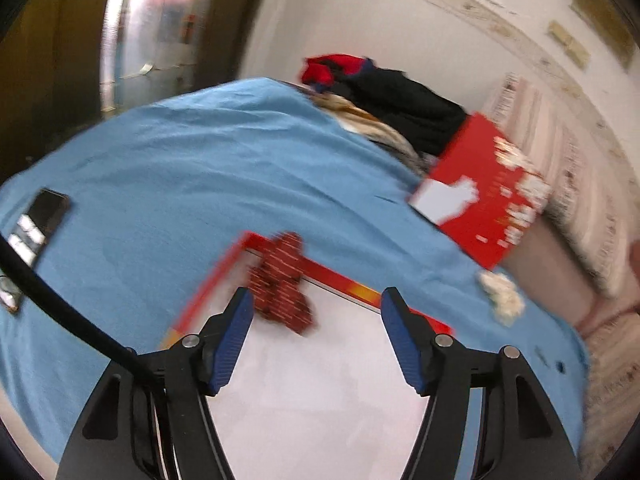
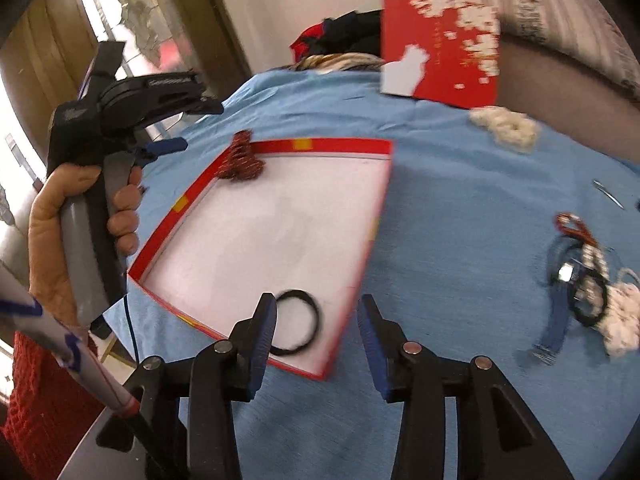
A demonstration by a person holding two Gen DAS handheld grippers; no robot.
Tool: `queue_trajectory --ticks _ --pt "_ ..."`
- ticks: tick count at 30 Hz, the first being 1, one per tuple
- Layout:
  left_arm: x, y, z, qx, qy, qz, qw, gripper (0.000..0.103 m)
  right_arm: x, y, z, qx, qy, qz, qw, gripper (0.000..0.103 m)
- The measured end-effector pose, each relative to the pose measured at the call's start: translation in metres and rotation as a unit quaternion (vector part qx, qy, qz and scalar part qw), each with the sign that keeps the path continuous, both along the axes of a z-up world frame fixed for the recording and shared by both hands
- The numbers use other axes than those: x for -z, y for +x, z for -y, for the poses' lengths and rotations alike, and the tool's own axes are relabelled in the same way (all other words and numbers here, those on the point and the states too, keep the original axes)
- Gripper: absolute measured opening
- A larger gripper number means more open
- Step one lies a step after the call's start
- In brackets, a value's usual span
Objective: Organize jewelry
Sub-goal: 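Grasp a black hair tie with the left tool while the right tool grasps the white cherry scrunchie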
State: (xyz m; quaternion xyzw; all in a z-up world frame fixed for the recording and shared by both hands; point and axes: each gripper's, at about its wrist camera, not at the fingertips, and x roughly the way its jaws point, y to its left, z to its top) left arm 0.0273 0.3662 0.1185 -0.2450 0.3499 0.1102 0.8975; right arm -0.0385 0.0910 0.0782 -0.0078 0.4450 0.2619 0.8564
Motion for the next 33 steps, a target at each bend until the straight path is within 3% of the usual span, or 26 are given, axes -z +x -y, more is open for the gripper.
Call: queue_trajectory --ticks 4,9,20,26,33 --pt "-0.004 -0.002 0.049 0.055 0.011 0.008 0.9984 0.065 -0.003 -0.004 0.051 0.048 -0.003 0.002 0.999 0.046" --pt "-0.009 -0.002 0.123 0.132 0.044 0.015 0.9901 0.065 0.0 -0.011 0.122 0.123 -0.008 -0.004 0.992 0.046" --pt "0.037 0.001 0.264 0.292 0.037 -0.056 0.954 0.065 0.003 -0.011 0.265 0.27 -0.021 0.004 0.963 0.046" --pt "0.061 -0.001 0.307 0.338 0.048 -0.082 0.9364 0.065 0.009 0.008 0.3 0.302 -0.028 0.009 0.953 0.047" --pt "0.064 -0.002 0.339 0.376 0.055 -0.065 0.9228 0.065 0.021 0.025 0.325 0.328 -0.032 0.008 0.944 0.048"
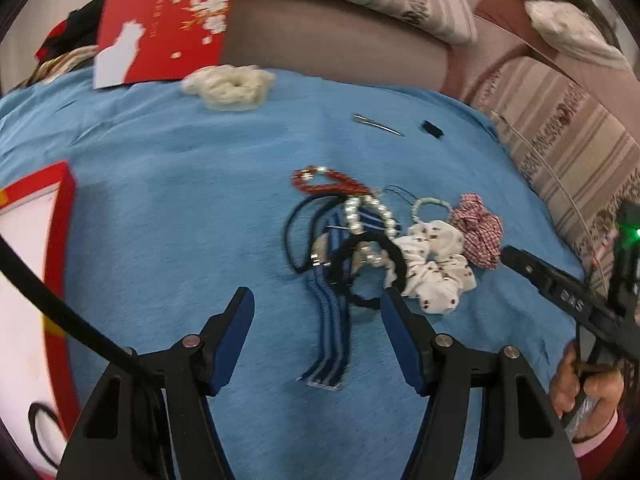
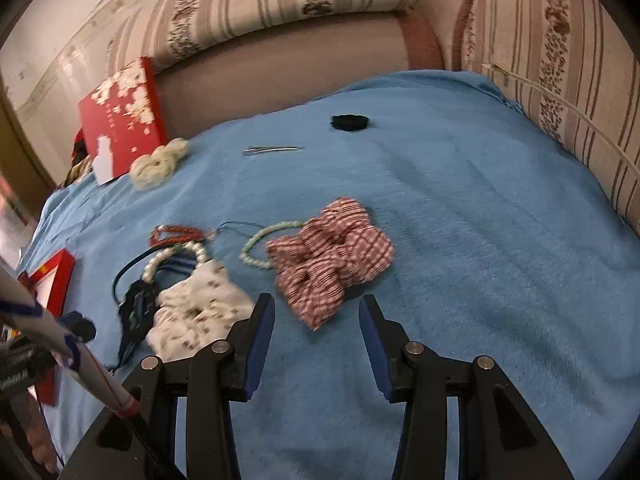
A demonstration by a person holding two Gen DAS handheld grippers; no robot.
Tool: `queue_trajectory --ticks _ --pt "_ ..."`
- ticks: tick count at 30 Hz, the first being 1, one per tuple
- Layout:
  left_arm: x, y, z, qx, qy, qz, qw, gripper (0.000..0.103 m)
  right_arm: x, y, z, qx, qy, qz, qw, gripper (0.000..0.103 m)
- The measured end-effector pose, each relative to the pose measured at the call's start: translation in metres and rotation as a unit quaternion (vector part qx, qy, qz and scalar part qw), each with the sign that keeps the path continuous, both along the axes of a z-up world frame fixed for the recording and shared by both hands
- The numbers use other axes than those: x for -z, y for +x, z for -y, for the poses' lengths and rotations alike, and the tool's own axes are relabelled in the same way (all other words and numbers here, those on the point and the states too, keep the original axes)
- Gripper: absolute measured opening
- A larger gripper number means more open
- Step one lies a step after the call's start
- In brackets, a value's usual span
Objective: Organize jewelry
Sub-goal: 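Grasp a black hair tie with the left tool while the right tool grasps the white cherry scrunchie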
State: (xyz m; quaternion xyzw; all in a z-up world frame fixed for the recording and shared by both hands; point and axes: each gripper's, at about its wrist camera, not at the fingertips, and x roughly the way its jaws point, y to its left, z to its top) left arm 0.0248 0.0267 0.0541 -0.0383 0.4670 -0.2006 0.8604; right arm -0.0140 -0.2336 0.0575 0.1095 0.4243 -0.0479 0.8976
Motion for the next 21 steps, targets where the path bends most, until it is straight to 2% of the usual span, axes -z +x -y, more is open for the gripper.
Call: queue_trajectory --ticks 3,8,10,12,14,17,21 --pt "-0.002 -0.002 0.01 0.015 -0.007 0.011 0.9998 0.06 0.002 0.003 0.006 0.009 0.01 0.003 1.0 0.048" --pt "-0.005 -0.008 0.032 0.07 -0.016 0.025 0.9971 0.059 -0.004 0.0 0.005 -0.007 0.036 0.021 0.999 0.048" --pt "-0.001 -0.006 0.041 0.088 -0.014 0.02 0.9958 0.052 -0.007 -0.001 -0.004 -0.03 0.046 0.03 0.998 0.048" --pt "0.007 -0.003 0.051 0.107 -0.01 0.013 0.9941 0.038 -0.008 -0.001 -0.012 -0.053 0.057 0.035 0.996 0.048" --pt "0.013 0.0 0.058 0.118 -0.005 0.006 0.993 0.034 -0.007 0.001 -0.02 -0.081 0.08 0.033 0.993 0.048" --pt "0.025 0.005 0.064 0.132 -0.006 -0.011 0.9912 0.033 0.002 0.008 -0.026 -0.103 0.122 0.018 0.987 0.047" --pt "0.036 0.012 0.066 0.134 0.002 -0.023 0.9908 0.033 0.017 0.02 -0.027 -0.099 0.148 -0.006 0.984 0.047"
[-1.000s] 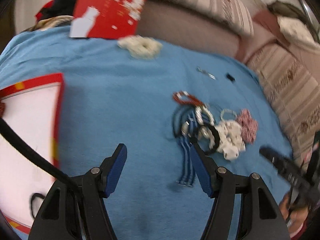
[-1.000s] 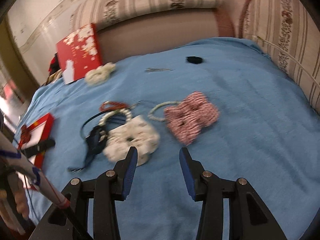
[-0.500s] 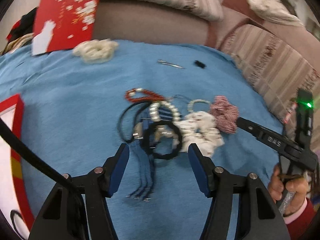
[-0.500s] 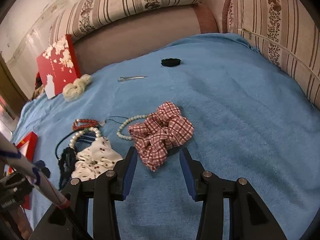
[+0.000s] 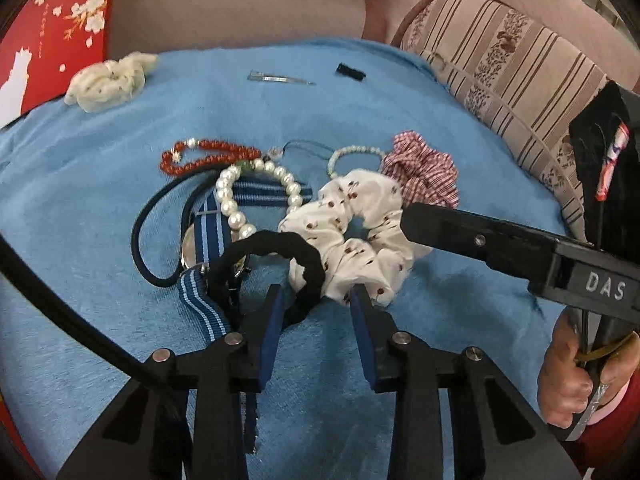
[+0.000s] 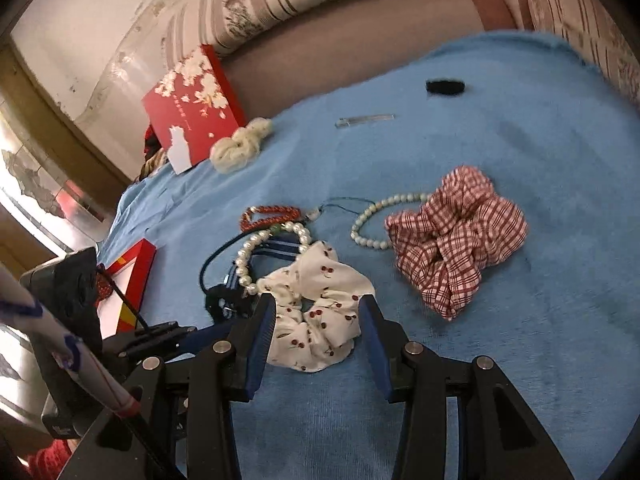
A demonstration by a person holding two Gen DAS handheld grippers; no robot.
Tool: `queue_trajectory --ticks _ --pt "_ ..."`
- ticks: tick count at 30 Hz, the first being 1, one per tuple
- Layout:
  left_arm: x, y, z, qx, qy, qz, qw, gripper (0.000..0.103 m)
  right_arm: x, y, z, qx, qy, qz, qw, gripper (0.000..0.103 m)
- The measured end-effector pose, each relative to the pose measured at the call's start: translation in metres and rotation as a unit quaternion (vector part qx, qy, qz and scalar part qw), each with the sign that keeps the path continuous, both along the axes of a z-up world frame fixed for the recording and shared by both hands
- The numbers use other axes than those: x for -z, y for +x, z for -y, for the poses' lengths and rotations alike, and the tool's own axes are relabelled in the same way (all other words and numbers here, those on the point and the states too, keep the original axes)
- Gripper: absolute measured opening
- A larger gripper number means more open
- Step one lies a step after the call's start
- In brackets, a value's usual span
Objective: Organize jewelry
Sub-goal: 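Grasp a black hair tie with the left tool while the right tool grasps the white cherry scrunchie, then carry both items into the red box and open the left tool while the right tool releases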
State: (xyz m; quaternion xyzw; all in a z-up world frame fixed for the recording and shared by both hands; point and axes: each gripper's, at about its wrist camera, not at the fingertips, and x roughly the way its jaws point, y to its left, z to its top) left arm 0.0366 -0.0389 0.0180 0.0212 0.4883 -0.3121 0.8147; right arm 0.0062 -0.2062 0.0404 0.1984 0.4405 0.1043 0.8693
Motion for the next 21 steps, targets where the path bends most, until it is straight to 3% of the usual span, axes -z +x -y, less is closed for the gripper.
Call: queue_trajectory --ticks 4,7,10,21 --pt "0.003 0.004 -0.004 -0.005 -0.006 -0.007 0.9999 0.03 0.012 0.007 0.005 0.012 0.02 -0.02 1.0 0.038" --pt "0.004 0.003 -0.004 -0.003 -0.001 -0.009 1.0 0.014 0.017 0.01 0.01 0.017 0.031 -0.03 0.999 0.022" --pt "0.004 0.003 -0.006 -0.005 -0.006 -0.017 0.9998 0.009 0.015 0.009 0.013 0.019 0.029 -0.028 0.999 0.012" --pt "-0.037 -0.016 -0.026 -0.014 -0.053 0.014 0.9984 0.008 -0.013 -0.007 0.03 0.048 0.016 0.015 0.999 0.009"
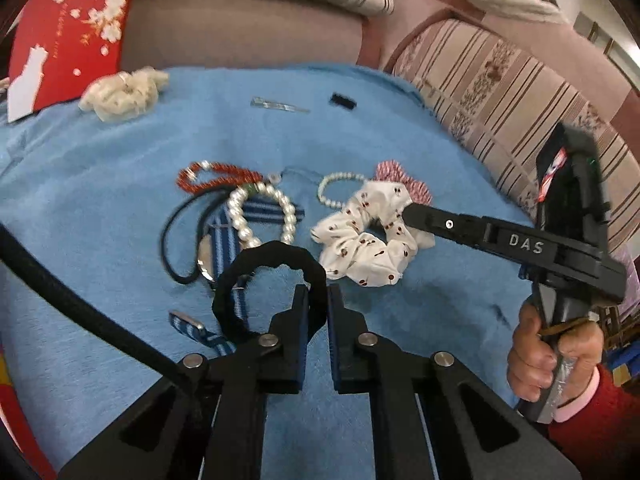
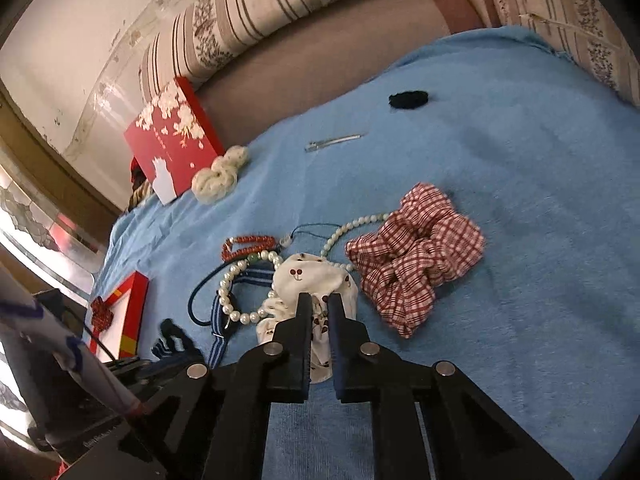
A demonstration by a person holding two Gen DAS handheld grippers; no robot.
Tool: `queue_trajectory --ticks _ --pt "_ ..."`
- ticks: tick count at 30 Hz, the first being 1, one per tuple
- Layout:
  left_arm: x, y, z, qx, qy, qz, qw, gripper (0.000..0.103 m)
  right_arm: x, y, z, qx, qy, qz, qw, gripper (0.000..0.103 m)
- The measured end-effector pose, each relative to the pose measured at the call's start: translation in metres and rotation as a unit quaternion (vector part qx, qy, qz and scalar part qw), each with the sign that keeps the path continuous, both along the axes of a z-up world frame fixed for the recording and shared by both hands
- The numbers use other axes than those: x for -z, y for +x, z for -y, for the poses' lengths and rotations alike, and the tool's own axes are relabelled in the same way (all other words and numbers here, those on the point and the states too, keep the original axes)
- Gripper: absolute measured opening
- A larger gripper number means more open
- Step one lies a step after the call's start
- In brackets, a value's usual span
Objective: Organize jewelry
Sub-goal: 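Carry both items into the red box and open the left tool while the right tool releases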
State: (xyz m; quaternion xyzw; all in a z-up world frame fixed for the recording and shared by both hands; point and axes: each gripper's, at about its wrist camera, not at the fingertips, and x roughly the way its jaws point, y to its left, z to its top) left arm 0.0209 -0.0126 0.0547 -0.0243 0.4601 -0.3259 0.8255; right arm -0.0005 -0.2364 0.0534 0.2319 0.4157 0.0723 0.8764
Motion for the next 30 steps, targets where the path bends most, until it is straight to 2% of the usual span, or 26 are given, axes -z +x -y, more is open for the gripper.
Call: queue_trajectory --ticks 9,18,21,24,30 --pt "-0.036 -0.004 -0.053 -0.062 -0.02 0.034 0.9973 0.008 -0.004 -0.013 -0.009 -0.003 0.003 0.005 1.0 0.009" --pt "-0.053 -0.004 -0.127 -0.139 -0.023 0.048 0.9888 0.008 -0.012 -0.026 -0.049 -0.029 -0.013 0.009 0.999 0.009" --pt "-0.058 -0.003 -0.154 -0.172 -0.021 0.054 0.9835 0.008 -0.02 -0.028 -0.069 -0.041 -0.026 0.016 0.999 0.009" --pt "-0.059 -0.002 -0.18 -0.207 -0.008 0.056 0.9768 0.008 -0.029 -0.027 -0.093 -0.055 -0.016 0.021 0.998 0.009" --pt "-0.06 -0.004 -0.243 -0.27 -0.005 0.05 0.9616 0.008 -0.051 -0.018 -0.162 -0.112 -0.029 0.037 0.993 0.009"
